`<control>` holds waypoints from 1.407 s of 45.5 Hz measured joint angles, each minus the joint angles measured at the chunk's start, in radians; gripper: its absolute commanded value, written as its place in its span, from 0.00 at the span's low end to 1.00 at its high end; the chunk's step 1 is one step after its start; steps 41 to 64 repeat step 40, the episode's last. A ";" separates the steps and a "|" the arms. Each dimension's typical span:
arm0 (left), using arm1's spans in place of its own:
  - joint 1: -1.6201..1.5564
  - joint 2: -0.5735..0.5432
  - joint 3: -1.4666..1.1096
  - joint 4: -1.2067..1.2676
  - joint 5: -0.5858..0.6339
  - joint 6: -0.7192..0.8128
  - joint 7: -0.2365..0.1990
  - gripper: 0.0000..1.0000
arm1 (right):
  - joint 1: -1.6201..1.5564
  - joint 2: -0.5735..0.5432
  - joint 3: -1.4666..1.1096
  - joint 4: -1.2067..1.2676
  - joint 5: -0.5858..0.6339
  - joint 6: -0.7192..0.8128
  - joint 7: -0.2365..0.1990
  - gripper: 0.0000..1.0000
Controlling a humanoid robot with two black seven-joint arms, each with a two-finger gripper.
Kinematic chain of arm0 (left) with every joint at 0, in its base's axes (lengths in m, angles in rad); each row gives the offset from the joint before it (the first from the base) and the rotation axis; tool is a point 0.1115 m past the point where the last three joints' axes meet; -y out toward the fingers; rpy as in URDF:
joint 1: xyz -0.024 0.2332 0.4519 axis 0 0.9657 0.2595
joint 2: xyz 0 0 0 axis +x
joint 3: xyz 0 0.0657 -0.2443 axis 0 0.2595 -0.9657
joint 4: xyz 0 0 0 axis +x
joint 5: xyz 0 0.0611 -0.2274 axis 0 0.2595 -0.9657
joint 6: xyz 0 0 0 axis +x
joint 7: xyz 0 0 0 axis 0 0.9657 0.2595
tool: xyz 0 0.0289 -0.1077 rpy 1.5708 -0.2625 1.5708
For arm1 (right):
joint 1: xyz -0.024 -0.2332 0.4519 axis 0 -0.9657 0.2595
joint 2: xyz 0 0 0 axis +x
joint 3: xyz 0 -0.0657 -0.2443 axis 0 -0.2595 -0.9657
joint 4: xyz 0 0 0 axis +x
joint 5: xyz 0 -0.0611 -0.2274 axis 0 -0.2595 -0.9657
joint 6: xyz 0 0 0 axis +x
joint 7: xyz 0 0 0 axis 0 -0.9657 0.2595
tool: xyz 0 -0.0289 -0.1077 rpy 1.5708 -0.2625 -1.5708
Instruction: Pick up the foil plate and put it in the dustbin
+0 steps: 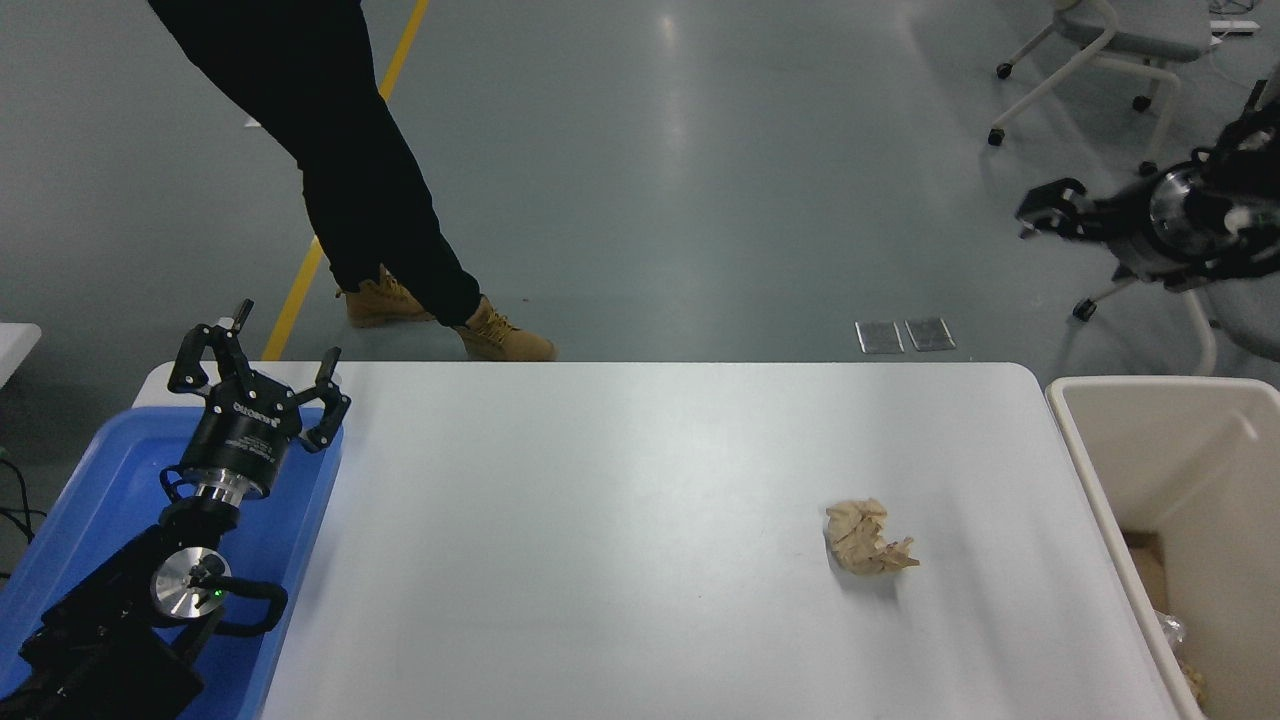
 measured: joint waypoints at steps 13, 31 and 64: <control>0.000 0.000 0.000 0.001 0.000 0.001 0.000 0.98 | 0.266 -0.014 -0.010 0.234 0.001 0.190 0.006 1.00; 0.000 0.001 0.000 0.001 0.000 0.001 0.000 0.98 | 0.466 -0.017 0.000 0.359 0.002 0.362 0.007 1.00; 0.000 0.001 0.000 0.001 0.000 0.001 0.000 0.98 | 0.485 -0.015 0.003 0.374 0.002 0.381 0.005 1.00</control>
